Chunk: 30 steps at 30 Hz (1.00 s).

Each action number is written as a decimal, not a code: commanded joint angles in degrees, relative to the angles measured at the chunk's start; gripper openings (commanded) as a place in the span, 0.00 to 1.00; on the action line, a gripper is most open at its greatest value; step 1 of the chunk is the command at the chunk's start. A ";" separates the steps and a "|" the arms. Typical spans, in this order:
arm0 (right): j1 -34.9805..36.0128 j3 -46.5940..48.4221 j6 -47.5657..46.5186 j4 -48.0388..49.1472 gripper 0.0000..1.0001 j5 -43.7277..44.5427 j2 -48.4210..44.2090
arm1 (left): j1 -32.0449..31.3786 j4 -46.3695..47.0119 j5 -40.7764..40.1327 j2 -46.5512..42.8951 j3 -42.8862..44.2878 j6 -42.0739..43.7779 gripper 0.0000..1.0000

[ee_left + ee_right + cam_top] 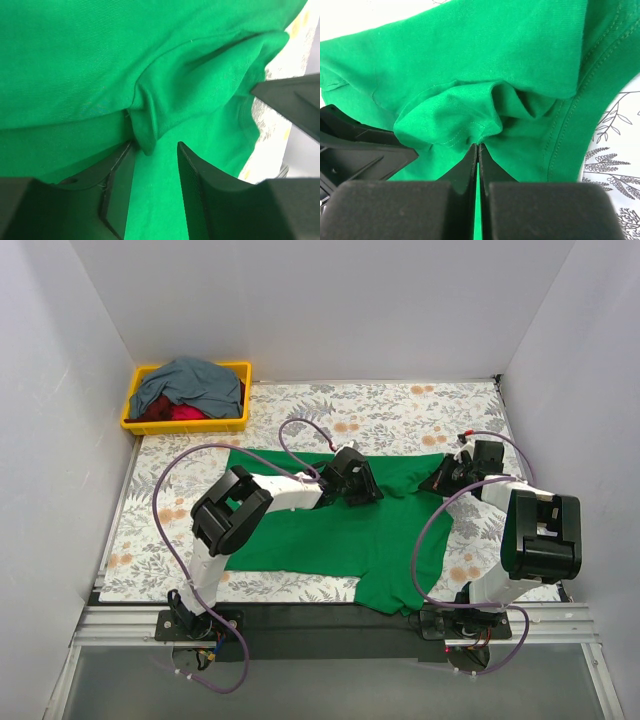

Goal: Fold and stack the t-shirts
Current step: Fold the tshirt

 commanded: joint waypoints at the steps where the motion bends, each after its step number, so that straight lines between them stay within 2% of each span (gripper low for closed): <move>1: -0.26 -1.08 0.61 1.46 0.01 -1.53 -2.08 | -0.73 1.99 -6.13 -2.54 -2.42 -2.28 0.38; 8: -0.26 -1.43 0.52 1.46 0.01 -2.06 -2.52 | -2.57 8.05 -11.85 -3.07 -5.50 -3.69 0.38; 17: -0.26 -1.69 0.43 1.73 0.01 -2.68 -3.13 | -4.42 9.90 -15.89 -4.64 -7.52 -3.60 0.37; 30: -0.26 -1.08 0.78 1.55 0.01 -2.85 -4.80 | -4.95 10.52 -16.87 -5.00 -6.91 -2.72 0.38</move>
